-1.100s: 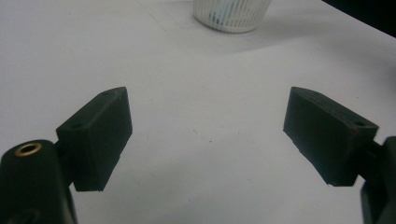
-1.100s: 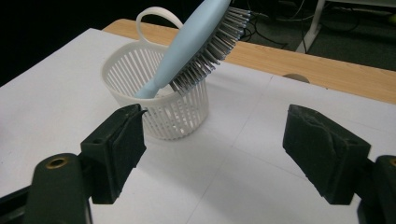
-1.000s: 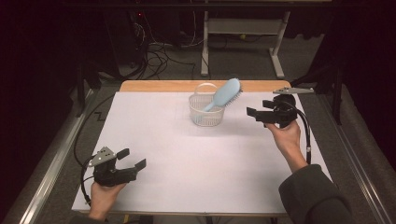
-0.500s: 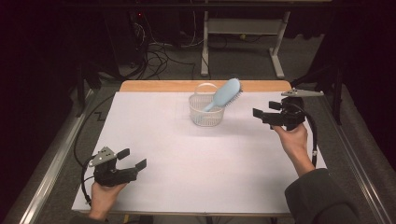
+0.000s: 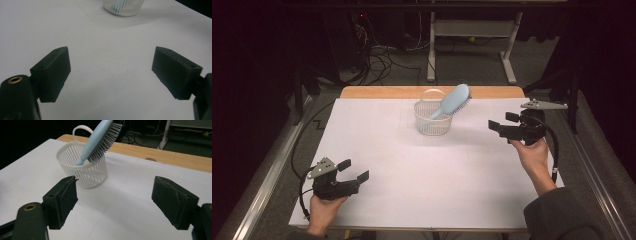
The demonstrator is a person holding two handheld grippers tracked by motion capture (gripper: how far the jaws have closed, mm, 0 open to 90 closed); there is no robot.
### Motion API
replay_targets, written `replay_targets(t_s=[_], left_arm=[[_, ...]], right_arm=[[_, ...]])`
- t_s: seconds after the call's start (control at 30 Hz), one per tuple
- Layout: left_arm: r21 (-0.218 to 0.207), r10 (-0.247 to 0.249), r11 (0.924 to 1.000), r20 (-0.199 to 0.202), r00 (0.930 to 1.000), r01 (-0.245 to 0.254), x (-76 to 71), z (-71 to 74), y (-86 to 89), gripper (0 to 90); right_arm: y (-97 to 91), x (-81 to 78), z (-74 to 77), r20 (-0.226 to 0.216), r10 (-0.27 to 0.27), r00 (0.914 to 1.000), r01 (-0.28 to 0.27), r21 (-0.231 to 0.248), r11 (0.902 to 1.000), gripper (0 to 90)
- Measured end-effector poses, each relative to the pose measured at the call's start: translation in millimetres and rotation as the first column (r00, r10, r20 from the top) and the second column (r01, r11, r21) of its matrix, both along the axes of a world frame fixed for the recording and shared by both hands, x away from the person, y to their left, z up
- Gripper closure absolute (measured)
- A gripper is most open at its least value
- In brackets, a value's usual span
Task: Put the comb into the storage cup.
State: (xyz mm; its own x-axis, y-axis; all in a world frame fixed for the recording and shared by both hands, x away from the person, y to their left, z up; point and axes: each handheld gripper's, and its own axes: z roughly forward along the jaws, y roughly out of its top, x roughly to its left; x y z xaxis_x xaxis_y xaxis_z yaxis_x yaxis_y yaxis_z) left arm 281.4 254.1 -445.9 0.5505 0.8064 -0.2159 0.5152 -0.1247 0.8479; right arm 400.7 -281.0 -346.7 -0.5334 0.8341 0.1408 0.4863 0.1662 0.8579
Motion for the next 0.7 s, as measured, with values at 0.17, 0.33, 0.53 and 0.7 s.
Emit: replay_targets(t_s=[0.17, 0.33, 0.53, 0.7], left_arm=[[0.0, 0.0, 1.0, 0.001, 1.0, 0.0, -0.1, 0.1, -0.2, 14.7], [0.002, 0.001, 1.0, 0.001, 1.0, -0.001, -0.3, 0.2, -0.4, 14.7], [0.001, 0.001, 1.0, 0.002, 1.0, -0.001, -0.5, 0.3, -0.5, 14.7], [0.0, 0.0, 1.0, 0.003, 1.0, -0.001, -0.6, 0.4, -0.4, 14.7]], right_arm=[[-4.0, -4.3, -1.1, 0.001, -0.002, 1.0, 0.002, 0.006, 1.0, 20.6], [-7.2, -9.4, -0.7, 0.009, -0.001, 1.0, 0.001, 0.012, 0.9999, 20.6], [-11.2, -14.5, -1.6, 0.013, -0.005, 0.9999, 0.005, 0.015, 0.9999, 20.6], [-13.6, -18.0, -2.7, 0.017, -0.005, 0.9998, 0.005, 0.017, 0.9999, 20.4]])
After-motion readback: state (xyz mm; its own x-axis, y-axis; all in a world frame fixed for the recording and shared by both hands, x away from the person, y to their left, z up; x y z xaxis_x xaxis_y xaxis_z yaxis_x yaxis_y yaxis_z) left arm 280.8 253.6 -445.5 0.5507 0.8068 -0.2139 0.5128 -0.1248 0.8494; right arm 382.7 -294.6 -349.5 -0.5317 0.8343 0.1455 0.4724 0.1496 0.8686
